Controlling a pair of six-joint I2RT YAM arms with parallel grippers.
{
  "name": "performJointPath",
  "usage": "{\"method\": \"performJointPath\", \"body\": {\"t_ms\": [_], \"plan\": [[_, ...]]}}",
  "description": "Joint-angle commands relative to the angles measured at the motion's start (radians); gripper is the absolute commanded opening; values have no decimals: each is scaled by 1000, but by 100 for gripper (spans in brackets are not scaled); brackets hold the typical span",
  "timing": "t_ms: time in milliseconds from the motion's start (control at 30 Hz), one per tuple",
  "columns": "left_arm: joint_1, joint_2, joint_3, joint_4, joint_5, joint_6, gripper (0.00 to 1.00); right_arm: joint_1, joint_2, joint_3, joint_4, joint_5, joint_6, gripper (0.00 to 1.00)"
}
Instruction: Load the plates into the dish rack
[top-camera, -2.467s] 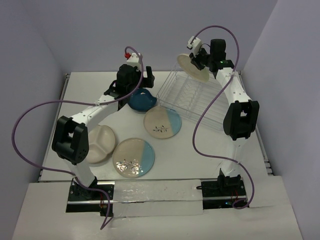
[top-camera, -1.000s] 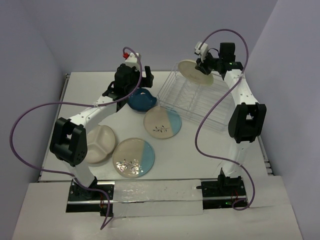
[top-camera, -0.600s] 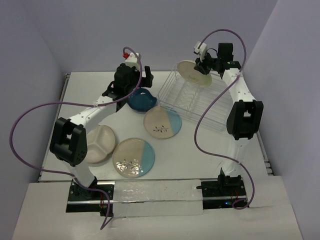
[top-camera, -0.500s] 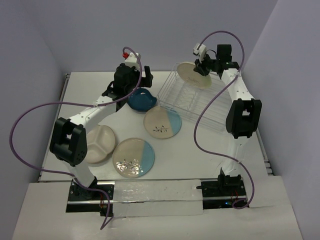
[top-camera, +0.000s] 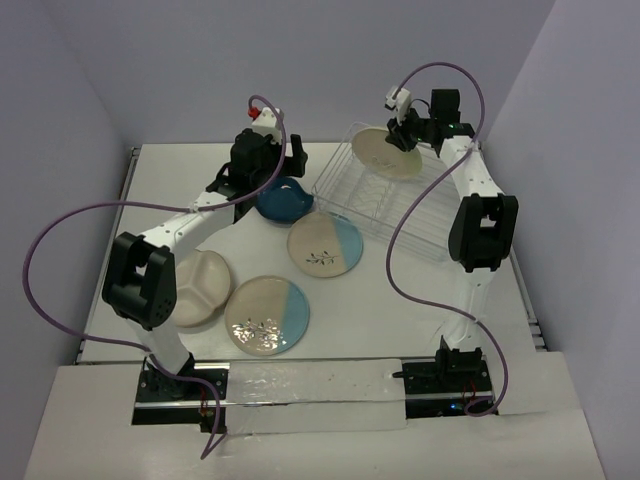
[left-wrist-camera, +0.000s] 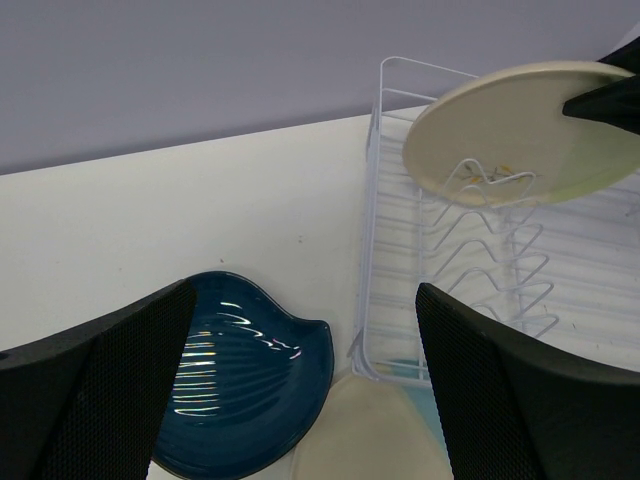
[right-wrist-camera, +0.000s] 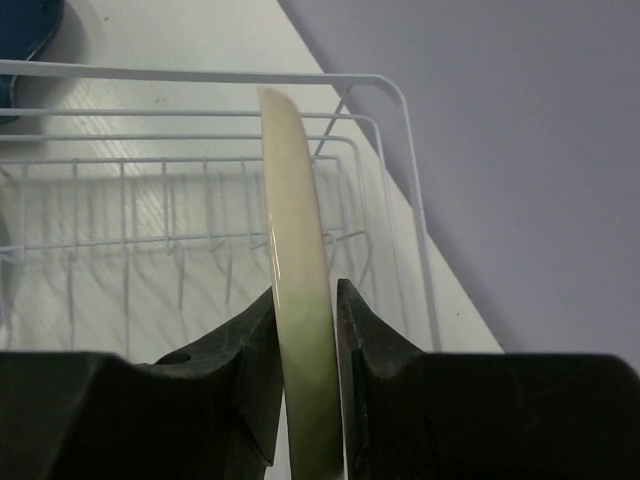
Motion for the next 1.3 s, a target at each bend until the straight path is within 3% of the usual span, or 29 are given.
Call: {"method": "performJointPath", "body": {"t_ms": [0,300,367,433,533,633,833,1033,1267], "plan": [[5,6,32,22,16,5,99,4,-10,68,98,8,24,40],[5,-8,23,27,22,-2,99,4,-31,76,115,32,65,57],[6,-13,23,26,21,-2,99,4,-36,84,117,39,75,63],[5,-20,22,23,19,-10,99,6,-48,103,130,54,110,78],[5,-40,8,28,16,-23,99,8,-64,136,178,84,241,92],[5,-76,-31,37,12,-41,99,9,-92,154,189,88,311,99],[5,-183,-135,26,-32,-111,99,53,-234,52,219,140,350,100],[5,-321,-305,25,-62,-245,99,170,-382,-34,242,326,450,100],[3,-451,-491,-43,-68,-398,99,283,-546,-196,292,408,930,100]]}}
